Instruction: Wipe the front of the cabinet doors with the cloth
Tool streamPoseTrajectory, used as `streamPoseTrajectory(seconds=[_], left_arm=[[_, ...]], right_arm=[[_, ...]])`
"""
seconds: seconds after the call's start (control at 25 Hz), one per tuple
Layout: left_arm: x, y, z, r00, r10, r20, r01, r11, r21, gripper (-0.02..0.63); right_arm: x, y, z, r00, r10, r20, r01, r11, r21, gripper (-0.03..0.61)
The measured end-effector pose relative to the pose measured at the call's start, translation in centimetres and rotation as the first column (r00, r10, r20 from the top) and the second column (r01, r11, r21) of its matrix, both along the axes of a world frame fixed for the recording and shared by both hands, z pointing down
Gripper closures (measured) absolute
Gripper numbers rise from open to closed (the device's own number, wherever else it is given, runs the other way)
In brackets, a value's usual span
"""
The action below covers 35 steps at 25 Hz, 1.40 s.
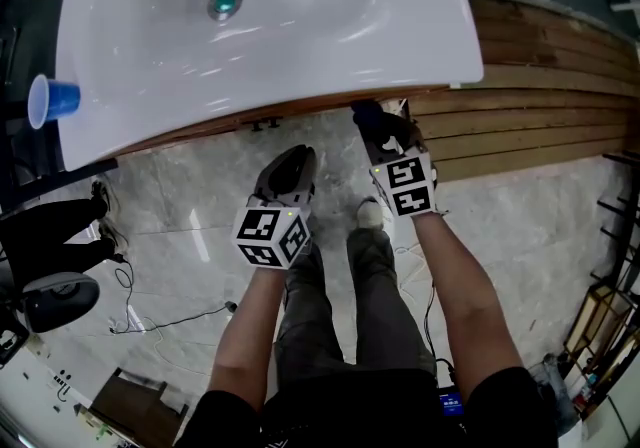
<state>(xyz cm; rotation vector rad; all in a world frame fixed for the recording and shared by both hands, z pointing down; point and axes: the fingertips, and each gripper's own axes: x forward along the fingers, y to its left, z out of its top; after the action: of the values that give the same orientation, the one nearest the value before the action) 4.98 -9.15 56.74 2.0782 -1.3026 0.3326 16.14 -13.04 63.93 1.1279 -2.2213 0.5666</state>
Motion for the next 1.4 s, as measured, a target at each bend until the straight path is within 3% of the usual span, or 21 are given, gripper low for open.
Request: streamPoseTrajectory(seconds=[0.44, 0.8, 1.4], left_arm=[[2.6, -0.4, 0.3, 1.0, 0.026, -0.005, -0.026, 1.0, -0.002, 0.568], [2.7, -0.1, -0.8, 0.998, 0.059, -0.004, -0.059, 0.998, 0.008, 0.568], [0.0, 3.8, -5.6, 0.998, 0.063, -0.025, -0.063, 0.998, 0.006, 0.574]], right_arm=[[3.8, -0.3, 0.1, 0.999, 0.038, -0.014, -0.038, 0.999, -0.001, 0.425], [5.0, 0.5, -1.0, 0.997, 0.074, -0.013, -0.074, 0.997, 0.004, 0.425], [4.1, 4.7, -9.4, 0.988, 0.146, 0.048, -0.148, 0.988, 0.05, 0.425]])
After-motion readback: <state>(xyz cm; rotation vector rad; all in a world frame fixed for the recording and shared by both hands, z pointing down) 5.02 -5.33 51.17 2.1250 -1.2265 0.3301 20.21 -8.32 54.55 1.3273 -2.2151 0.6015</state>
